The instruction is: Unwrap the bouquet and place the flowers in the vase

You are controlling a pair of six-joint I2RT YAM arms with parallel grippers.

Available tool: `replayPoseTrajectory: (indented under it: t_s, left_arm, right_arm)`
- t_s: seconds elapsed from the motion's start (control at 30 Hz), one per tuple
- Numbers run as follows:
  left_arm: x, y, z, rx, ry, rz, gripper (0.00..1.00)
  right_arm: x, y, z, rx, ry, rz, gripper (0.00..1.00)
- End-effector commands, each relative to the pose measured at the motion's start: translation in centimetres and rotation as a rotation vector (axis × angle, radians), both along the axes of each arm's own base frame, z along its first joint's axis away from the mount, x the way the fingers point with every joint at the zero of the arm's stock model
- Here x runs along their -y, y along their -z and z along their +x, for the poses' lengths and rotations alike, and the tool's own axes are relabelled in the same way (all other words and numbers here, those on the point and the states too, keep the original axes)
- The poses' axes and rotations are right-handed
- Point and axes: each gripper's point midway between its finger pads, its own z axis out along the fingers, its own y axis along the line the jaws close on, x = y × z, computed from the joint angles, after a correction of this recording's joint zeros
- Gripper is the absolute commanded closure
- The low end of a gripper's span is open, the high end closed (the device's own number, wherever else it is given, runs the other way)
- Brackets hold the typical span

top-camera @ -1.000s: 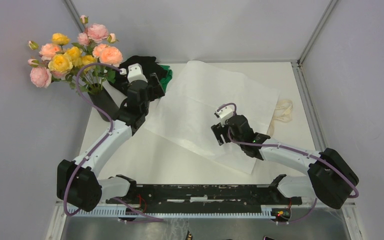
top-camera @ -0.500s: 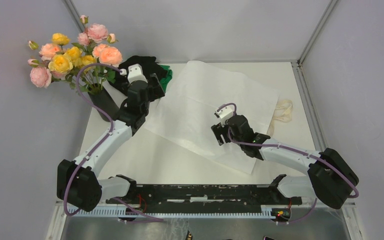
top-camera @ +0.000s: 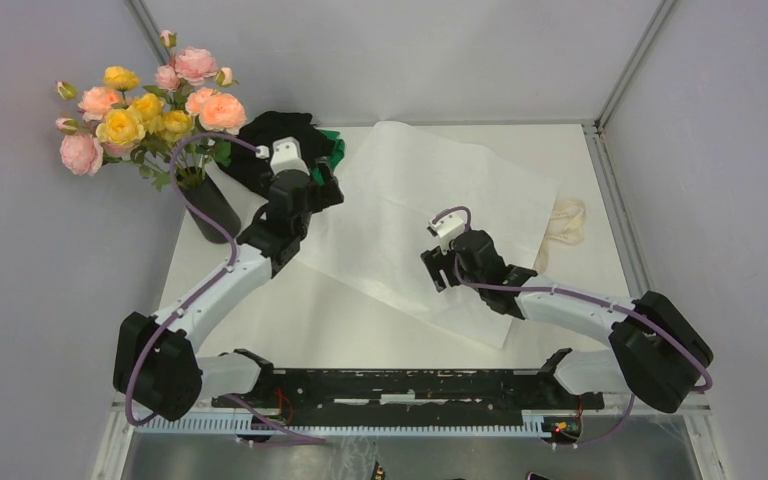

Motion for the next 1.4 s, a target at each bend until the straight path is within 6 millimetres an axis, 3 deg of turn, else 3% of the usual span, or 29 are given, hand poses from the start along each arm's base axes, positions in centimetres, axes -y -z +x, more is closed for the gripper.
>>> replayPoseTrajectory:
  t_s: [0.0, 0.1, 0.23, 0.33, 0.5, 0.63, 0.73, 0.9, 1.07, 1.17, 1.37]
  left_arm:
    - [3.3, 0.2, 0.1, 0.011, 0.053, -0.046, 0.0]
    - [3.7, 0.3, -0.1, 0.006, 0.068, -0.021, 0.0]
    - [4.3, 0.9, -1.0, 0.004, 0.102, -0.01, 0.0]
    - [4.7, 2.5, -2.6, 0.003, 0.162, -0.004, 0.0]
    - [5.9, 3.5, -5.7, 0.068, 0.303, -0.049, 0.0]
    - [5.0, 5.3, -6.5, 0.063, 0.282, -0.049, 0.0]
    - [5.8, 5.8, -7.0, 0.061, 0.312, -0.1, 0.0]
    - [6.8, 5.2, -7.3, 0.07, 0.349, -0.151, 0.0]
    - [6.9, 5.1, -7.3, 0.072, 0.334, -0.188, 0.0]
    - [6.9, 5.1, -7.2, 0.071, 0.321, -0.206, 0.0]
    - [6.7, 5.8, -7.1, 0.062, 0.295, -0.222, 0.0]
  right_arm:
    - [-1.7, -1.5, 0.8, 0.021, -0.011, 0.073, 0.21]
    - [-1.4, -1.7, 0.9, 0.029, 0.002, 0.06, 0.21]
    - [1.2, -2.6, 2.0, 0.086, 0.105, -0.033, 0.18]
    - [5.5, -4.2, 3.0, 0.189, 0.297, -0.119, 0.03]
    - [13.8, -7.7, 2.3, 0.431, 0.624, -0.196, 0.02]
    - [17.6, -7.4, 1.5, 0.514, 0.681, -0.191, 0.02]
    - [20.1, -6.4, 1.1, 0.584, 0.695, -0.197, 0.02]
    - [22.4, -4.2, 1.2, 0.579, 0.746, -0.212, 0.02]
    - [24.1, -3.4, 0.4, 0.638, 0.776, -0.254, 0.02]
    - [24.1, -2.2, 0.8, 0.611, 0.748, -0.263, 0.02]
    - [24.8, -2.8, -0.6, 0.663, 0.764, -0.217, 0.02]
